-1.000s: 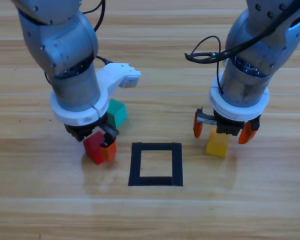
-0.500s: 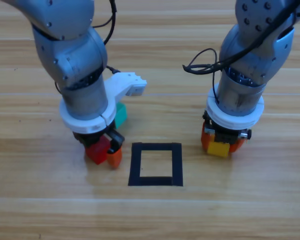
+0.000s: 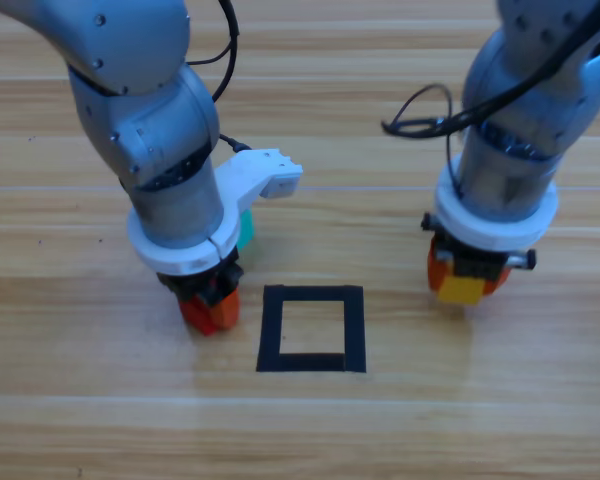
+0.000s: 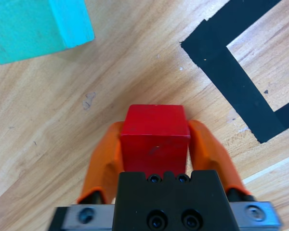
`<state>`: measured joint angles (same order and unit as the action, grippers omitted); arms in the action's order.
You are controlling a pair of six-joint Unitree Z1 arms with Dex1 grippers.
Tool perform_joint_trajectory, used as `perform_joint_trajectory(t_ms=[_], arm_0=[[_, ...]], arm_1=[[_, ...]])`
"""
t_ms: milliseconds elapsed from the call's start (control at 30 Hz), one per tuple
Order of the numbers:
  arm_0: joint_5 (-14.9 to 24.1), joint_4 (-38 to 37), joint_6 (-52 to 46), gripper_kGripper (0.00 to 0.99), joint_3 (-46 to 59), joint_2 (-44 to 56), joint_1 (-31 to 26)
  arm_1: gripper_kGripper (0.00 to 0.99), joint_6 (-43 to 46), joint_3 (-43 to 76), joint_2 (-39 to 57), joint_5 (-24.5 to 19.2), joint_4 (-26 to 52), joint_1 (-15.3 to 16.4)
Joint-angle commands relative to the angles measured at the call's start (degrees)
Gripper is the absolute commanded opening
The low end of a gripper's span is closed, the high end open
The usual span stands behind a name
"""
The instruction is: Stack the blocks in the rectangular block: red at the bottom, yellow in the middle, green on top
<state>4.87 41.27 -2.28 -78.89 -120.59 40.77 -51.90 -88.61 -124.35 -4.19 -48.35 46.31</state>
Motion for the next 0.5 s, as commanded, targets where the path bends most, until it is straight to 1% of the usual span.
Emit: perform_joint_trajectory(t_ms=[33,100,200,300,367,500], arm_0=[[0.05,-0.75,0.26,0.241,3.12,-2.37,0.19],[0.4,-0.75,-0.88,0.147,3.39,-1.41,-0.07],[0.58,-0.66,-4.49,0.144,4.0,0.44,-0.87],[0.14,-0.66,-9.58,0.066,3.04,0.88,-0.87],[-0.39,-0.66,-13.89,0.038,1.72,0.53,-0.87],[-0.39,2.41,-24.35,0.038,-2.94,-1.93,-0.6]], arm_1=[[0.189,2.6,1.07,8.33,-1.53,-2.71,-0.87],[0.189,3.39,0.99,8.42,-1.53,-3.07,-0.87],[0.189,4.27,0.9,8.51,-1.53,-3.33,-0.87],[0.189,4.88,0.9,8.86,-1.44,-3.42,-0.87],[0.189,5.23,0.9,8.95,-1.44,-3.42,-0.87],[0.187,5.85,0.81,9.12,-1.35,-3.42,-0.87]])
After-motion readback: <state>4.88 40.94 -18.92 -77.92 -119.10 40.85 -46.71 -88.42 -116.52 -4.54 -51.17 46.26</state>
